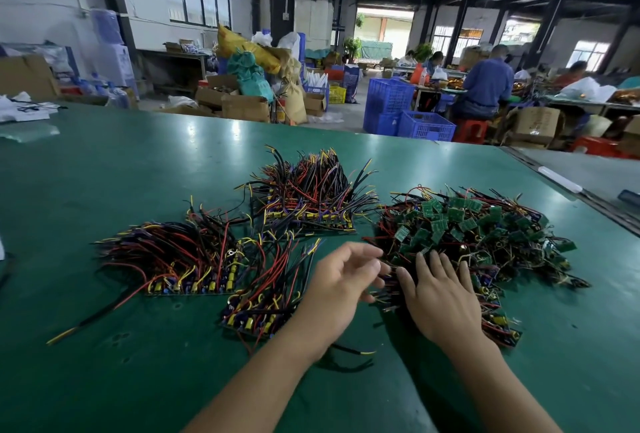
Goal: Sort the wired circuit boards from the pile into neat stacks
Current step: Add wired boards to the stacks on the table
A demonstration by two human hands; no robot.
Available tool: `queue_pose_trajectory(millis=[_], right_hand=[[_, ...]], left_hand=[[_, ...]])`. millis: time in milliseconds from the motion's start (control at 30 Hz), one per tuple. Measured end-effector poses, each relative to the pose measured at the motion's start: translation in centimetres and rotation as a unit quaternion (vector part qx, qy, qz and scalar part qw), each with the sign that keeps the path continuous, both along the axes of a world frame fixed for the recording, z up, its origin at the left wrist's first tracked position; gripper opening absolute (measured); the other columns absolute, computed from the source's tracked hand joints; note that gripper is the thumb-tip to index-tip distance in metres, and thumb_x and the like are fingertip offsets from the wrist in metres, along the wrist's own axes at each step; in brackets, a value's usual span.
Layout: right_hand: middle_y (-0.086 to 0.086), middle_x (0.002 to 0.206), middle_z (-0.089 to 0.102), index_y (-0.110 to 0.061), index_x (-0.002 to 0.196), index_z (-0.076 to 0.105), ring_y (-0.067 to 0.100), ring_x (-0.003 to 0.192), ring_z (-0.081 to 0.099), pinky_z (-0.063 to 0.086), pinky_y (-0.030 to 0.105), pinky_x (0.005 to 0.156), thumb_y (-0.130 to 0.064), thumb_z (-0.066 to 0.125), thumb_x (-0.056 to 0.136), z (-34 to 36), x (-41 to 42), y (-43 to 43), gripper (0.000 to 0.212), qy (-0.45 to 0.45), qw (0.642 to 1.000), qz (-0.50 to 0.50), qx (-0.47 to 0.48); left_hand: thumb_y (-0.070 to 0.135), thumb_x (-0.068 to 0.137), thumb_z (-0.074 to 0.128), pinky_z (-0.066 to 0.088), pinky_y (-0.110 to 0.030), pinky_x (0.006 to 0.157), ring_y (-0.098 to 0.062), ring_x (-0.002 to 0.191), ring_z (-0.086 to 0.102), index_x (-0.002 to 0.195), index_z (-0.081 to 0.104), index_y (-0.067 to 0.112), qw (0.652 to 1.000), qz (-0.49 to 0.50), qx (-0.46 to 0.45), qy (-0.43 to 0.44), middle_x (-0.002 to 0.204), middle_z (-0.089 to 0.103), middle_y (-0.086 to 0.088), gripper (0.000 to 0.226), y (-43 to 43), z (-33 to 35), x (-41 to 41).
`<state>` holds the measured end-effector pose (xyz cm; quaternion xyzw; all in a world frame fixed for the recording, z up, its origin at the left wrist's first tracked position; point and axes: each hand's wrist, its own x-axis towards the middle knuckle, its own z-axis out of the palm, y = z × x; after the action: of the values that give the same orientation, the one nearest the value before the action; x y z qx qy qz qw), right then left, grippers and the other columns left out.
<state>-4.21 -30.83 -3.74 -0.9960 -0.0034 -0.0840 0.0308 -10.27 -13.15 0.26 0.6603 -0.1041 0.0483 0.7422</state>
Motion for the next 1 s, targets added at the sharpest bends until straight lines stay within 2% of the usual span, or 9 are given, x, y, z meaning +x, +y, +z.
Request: queue_pose_trajectory(millis=[133, 267, 433, 500, 600, 733, 833, 933, 1000], right_hand=[[0.004, 0.16, 0.025, -0.02, 0.15, 0.036, 0.021, 0.151, 0.005, -0.011, 0.038, 0.119, -0.054, 0.017, 0.101, 0.1, -0.4, 0.7, 0.062, -0.077, 0.995, 0.035, 0.05], [0.004, 0.137, 0.057, -0.018, 0.122, 0.067, 0.024, 0.139, 0.039, 0.011, 0.041, 0.12, -0.041, 0.043, 0.1, 0.2, -1.1, 2.1, 0.04, -0.17, 0.974, 0.105, 0.105], [-0.009, 0.114, 0.061, -0.023, 0.111, 0.069, 0.014, 0.104, 0.061, 0.048, 0.033, 0.089, -0.039, 0.048, 0.1, -0.2, -2.5, 4.1, 0.03, -0.078, 0.955, 0.239, 0.155], [-0.009, 0.106, 0.06, -0.023, 0.109, 0.068, 0.016, 0.097, 0.061, 0.05, 0.034, 0.082, -0.041, 0.047, 0.099, -0.3, -3.0, 4.7, 0.029, -0.028, 0.945, 0.28, 0.166], [-0.006, 0.108, 0.058, -0.024, 0.109, 0.067, 0.017, 0.102, 0.057, 0.047, 0.032, 0.087, -0.043, 0.05, 0.097, -1.0, -3.0, 5.3, 0.029, 0.026, 0.938, 0.311, 0.153], [-0.008, 0.125, 0.047, -0.03, 0.125, 0.063, 0.015, 0.114, 0.041, 0.035, 0.024, 0.098, -0.051, 0.046, 0.097, -1.6, -2.9, 5.5, 0.038, 0.068, 0.929, 0.348, 0.104], [-0.009, 0.123, 0.047, -0.03, 0.119, 0.065, 0.016, 0.11, 0.039, 0.032, 0.026, 0.096, -0.054, 0.042, 0.098, -1.6, -3.1, 5.7, 0.039, 0.085, 0.925, 0.35, 0.121], [-0.018, 0.103, 0.054, -0.037, 0.094, 0.064, 0.01, 0.1, 0.048, 0.036, 0.029, 0.091, -0.046, 0.043, 0.1, -1.1, -3.2, 5.7, 0.024, 0.102, 0.905, 0.348, 0.223], [-0.02, 0.078, 0.054, -0.045, 0.076, 0.059, 0.0, 0.076, 0.049, 0.04, 0.027, 0.075, -0.039, 0.046, 0.101, -0.7, -3.6, 5.7, 0.029, 0.125, 0.882, 0.334, 0.31]], left_hand=[[0.021, 0.092, 0.061, 0.047, -0.015, 0.079, -0.002, 0.089, 0.063, 0.095, 0.062, 0.029, 0.972, 0.14, 0.175, -0.077, 0.094, 0.07, 0.007, 0.009, 4.7, 1.2, 0.7], [0.022, 0.092, 0.061, 0.038, -0.003, 0.064, 0.006, 0.081, 0.057, 0.096, 0.059, 0.029, 0.903, 0.214, 0.367, -0.058, 0.089, 0.063, 0.016, 0.009, 9.8, 1.3, 1.0], [0.032, 0.095, 0.056, 0.035, -0.015, 0.053, -0.004, 0.064, 0.054, 0.084, 0.056, 0.025, 0.826, 0.159, 0.539, 0.039, 0.076, 0.061, 0.009, 0.013, 14.0, 1.0, 0.6], [0.035, 0.097, 0.052, 0.031, -0.021, 0.047, -0.011, 0.051, 0.045, 0.075, 0.055, 0.019, 0.782, 0.128, 0.603, 0.089, 0.062, 0.054, 0.004, 0.027, 14.8, 0.4, 0.5], [0.04, 0.097, 0.051, 0.025, -0.025, 0.045, -0.017, 0.048, 0.032, 0.062, 0.046, 0.015, 0.744, 0.092, 0.643, 0.159, 0.053, 0.036, 0.002, 0.043, 15.2, -0.4, 0.2], [0.047, 0.092, 0.057, 0.027, -0.025, 0.046, -0.018, 0.05, 0.036, 0.065, 0.054, 0.015, 0.756, 0.099, 0.621, 0.181, 0.055, 0.04, -0.001, 0.042, 15.0, -0.8, -0.1], [0.05, 0.087, 0.063, 0.037, -0.025, 0.056, -0.012, 0.062, 0.051, 0.075, 0.06, 0.014, 0.79, 0.076, 0.572, 0.206, 0.069, 0.056, 0.003, 0.039, 14.9, -1.1, -0.3], [0.045, 0.085, 0.068, 0.044, -0.027, 0.067, -0.01, 0.08, 0.058, 0.081, 0.065, 0.019, 0.851, 0.078, 0.478, 0.203, 0.087, 0.064, 0.002, 0.027, 14.3, -1.1, -0.4], [0.042, 0.086, 0.069, 0.045, -0.027, 0.069, -0.012, 0.082, 0.059, 0.082, 0.066, 0.018, 0.87, 0.069, 0.447, 0.196, 0.089, 0.065, 0.0, 0.024, 13.6, -1.0, -0.1]])
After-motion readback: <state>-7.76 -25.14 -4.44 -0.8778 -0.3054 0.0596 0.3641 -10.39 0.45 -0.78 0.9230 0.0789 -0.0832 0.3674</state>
